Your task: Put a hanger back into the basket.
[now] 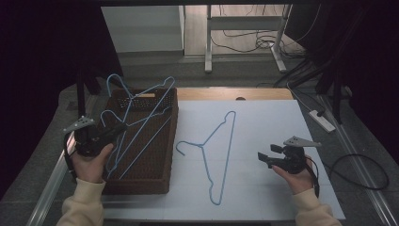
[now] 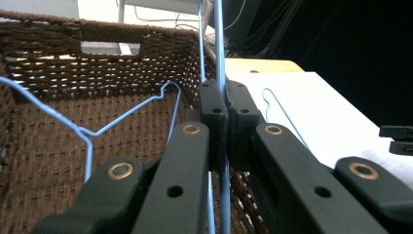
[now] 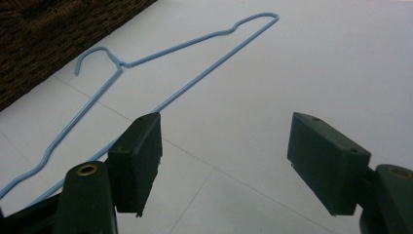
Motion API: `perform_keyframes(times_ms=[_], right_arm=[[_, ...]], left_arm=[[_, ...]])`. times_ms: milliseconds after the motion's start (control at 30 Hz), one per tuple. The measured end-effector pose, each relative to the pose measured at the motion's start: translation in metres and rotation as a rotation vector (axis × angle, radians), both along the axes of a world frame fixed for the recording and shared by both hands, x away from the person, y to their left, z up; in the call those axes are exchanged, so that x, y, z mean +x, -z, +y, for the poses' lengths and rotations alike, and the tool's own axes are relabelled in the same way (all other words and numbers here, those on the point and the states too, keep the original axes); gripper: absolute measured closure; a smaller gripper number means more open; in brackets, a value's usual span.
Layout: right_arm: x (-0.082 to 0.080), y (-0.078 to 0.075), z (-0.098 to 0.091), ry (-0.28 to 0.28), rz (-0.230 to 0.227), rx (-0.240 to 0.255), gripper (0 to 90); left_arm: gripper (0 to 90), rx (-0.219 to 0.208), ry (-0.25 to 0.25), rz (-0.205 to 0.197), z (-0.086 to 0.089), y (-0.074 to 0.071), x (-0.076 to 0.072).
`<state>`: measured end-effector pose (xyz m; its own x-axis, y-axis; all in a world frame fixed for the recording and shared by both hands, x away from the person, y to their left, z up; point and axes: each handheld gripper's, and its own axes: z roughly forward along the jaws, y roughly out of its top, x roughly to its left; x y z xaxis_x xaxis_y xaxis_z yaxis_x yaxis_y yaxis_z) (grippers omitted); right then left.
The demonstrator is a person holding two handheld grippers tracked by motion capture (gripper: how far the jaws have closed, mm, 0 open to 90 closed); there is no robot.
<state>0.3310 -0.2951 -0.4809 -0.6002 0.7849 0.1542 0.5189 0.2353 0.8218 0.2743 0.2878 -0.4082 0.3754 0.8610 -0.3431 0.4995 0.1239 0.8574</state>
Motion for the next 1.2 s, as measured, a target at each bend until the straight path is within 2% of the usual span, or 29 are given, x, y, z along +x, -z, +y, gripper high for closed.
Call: perform_keyframes(times_ms=[167,467,600,833,933,1200], right_arm=[[0.000,0.000,0.000,0.002,0.000,0.001,29.4],[0.001,0.000,0.000,0.004,-0.001,0.001,29.4],[0.000,0.000,0.000,0.004,-0.001,0.001,29.4],[0.001,0.000,0.000,0.005,-0.001,0.001,29.5],[0.001,0.000,-0.001,0.005,-0.002,0.001,29.4],[0.001,0.000,0.000,0.006,-0.001,0.001,29.5]], left_arm=[[87.0,0.003,-0.001,0.008,0.005,0.003,-0.001],[87.0,0.016,0.029,0.013,0.011,0.010,0.000],[87.0,0.020,0.025,0.028,0.014,0.014,0.002],[87.0,0.017,0.029,0.030,0.017,0.018,0.002],[87.0,0.030,0.042,0.034,0.018,0.019,0.001],[87.0,0.045,0.049,0.066,0.018,0.023,0.005]])
